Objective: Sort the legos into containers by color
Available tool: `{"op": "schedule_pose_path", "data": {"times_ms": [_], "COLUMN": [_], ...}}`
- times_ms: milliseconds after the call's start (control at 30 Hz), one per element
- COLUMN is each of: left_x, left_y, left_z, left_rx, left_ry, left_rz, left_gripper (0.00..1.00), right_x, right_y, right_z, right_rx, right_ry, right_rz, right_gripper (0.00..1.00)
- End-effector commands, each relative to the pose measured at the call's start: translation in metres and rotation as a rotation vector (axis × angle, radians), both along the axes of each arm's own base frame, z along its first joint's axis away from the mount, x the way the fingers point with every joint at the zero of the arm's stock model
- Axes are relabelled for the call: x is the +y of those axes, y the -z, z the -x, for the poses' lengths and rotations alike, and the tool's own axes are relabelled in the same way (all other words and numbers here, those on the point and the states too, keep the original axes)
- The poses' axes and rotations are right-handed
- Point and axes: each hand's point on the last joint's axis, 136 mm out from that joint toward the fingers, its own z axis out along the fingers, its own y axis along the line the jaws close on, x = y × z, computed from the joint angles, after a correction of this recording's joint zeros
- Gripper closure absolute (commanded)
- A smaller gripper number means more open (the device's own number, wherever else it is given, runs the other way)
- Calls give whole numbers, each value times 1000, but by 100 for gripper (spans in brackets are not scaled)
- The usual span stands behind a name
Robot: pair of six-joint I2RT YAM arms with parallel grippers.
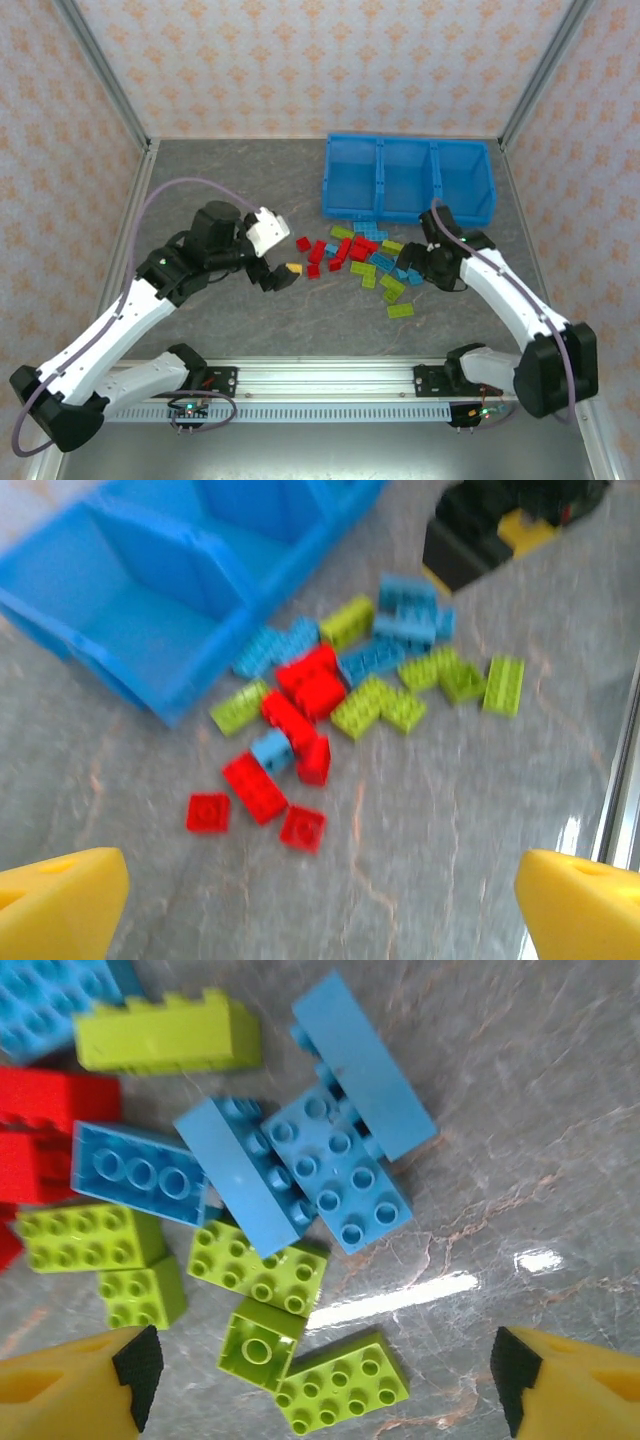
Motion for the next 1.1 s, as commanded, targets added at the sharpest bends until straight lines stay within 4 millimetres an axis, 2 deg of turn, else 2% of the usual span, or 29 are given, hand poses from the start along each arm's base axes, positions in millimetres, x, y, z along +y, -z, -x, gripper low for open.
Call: {"op": "schedule_pose_path", "data": {"times_ms": [0,100,200,467,533,667,933,1067], "left_x": [5,4,5,8,8,9,11,11], "left_y": [37,42,40,46,46,47,48,49], "left_z": [10,10,8,5,5,4,2,2], "left_rx": [26,27,19,25,28,32,27,33], "left_ry": [81,75,63,32,27,22,8,3], "left_rz": [-110,-101,-98,-107,-109,-114,-118,-121], "left_gripper": [0,0,0,0,0,0,0,0], "right_x": [3,16,16,15,22,25,38,38], "right_y": [12,19,26,43,45,52,63,59], "right_z": [-6,-16,-28,-40,-42,-42,-43,-45], "right_rx": [-11,-6,-1,45,40,63,87,80], "right_ry": [-14,-77,-127,-218,-236,-243,-295,-308], "right_rz": [45,43,116,214,187,180,188,249], "right_gripper": [29,37,47,50,58,63,62,75]}}
